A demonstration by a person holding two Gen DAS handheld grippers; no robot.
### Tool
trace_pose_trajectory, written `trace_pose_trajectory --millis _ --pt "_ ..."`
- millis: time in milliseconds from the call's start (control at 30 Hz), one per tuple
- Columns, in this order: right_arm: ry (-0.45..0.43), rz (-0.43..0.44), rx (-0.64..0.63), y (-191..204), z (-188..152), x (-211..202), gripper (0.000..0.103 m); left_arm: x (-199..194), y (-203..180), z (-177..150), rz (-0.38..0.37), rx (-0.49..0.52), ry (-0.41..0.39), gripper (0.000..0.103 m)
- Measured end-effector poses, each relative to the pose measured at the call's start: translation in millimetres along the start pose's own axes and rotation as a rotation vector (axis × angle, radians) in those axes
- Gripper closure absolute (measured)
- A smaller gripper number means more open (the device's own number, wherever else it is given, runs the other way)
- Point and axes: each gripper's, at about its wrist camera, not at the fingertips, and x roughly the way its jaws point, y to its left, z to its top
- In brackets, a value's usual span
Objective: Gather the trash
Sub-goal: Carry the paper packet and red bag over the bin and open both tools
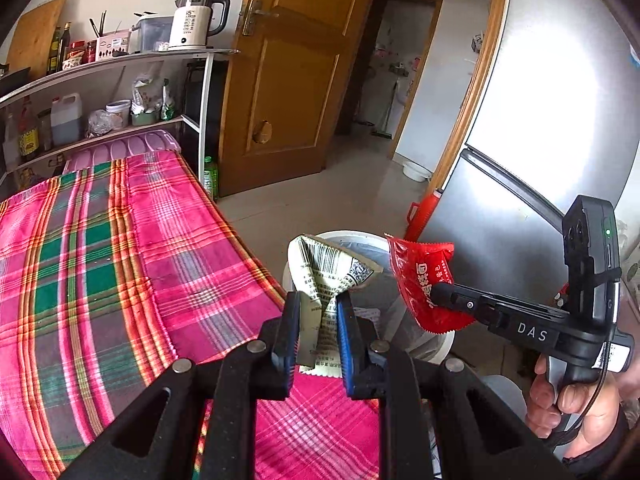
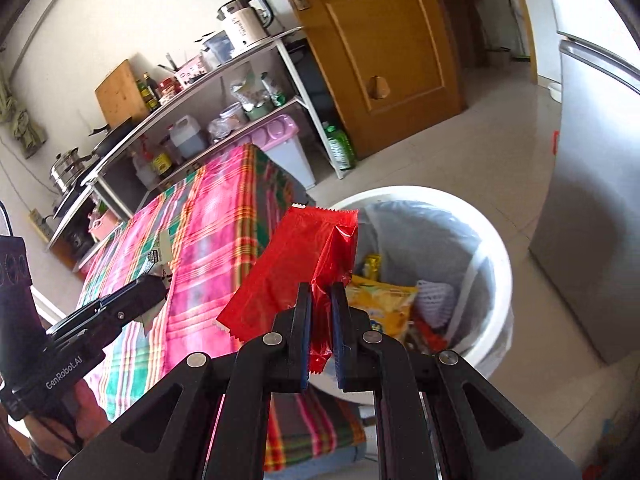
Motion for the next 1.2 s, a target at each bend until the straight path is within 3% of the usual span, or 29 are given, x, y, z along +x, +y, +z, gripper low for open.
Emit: trace_pose_trajectory --millis 333,667,767,833,1200 --pt "0.024 -0.042 0.063 -38.4 -1.0 9.1 0.094 41.6 -20.4 4.2 -0.043 0.011 0.049 0.081" --pt "0.082 -0.074 0.107 -60.9 -4.6 29.7 0.092 80.3 -31.9 7.5 -0.065 0.006 0.118 0.069" --pt "0.098 -0.078 0.113 -64.1 -5.8 33.8 0.087 88.4 -32.7 7.2 -0.071 0.002 0.137 0.065" --pt "0.094 -0.080 0.113 -65.1 -6.0 32.3 0.083 91.5 -32.2 7.0 -0.070 -0.003 0.145 0.064" --pt "0.043 -0.078 0.089 -55.4 -4.5 10.4 0.081 80.8 -26.9 7.0 -0.092 -0.017 0.118 0.060"
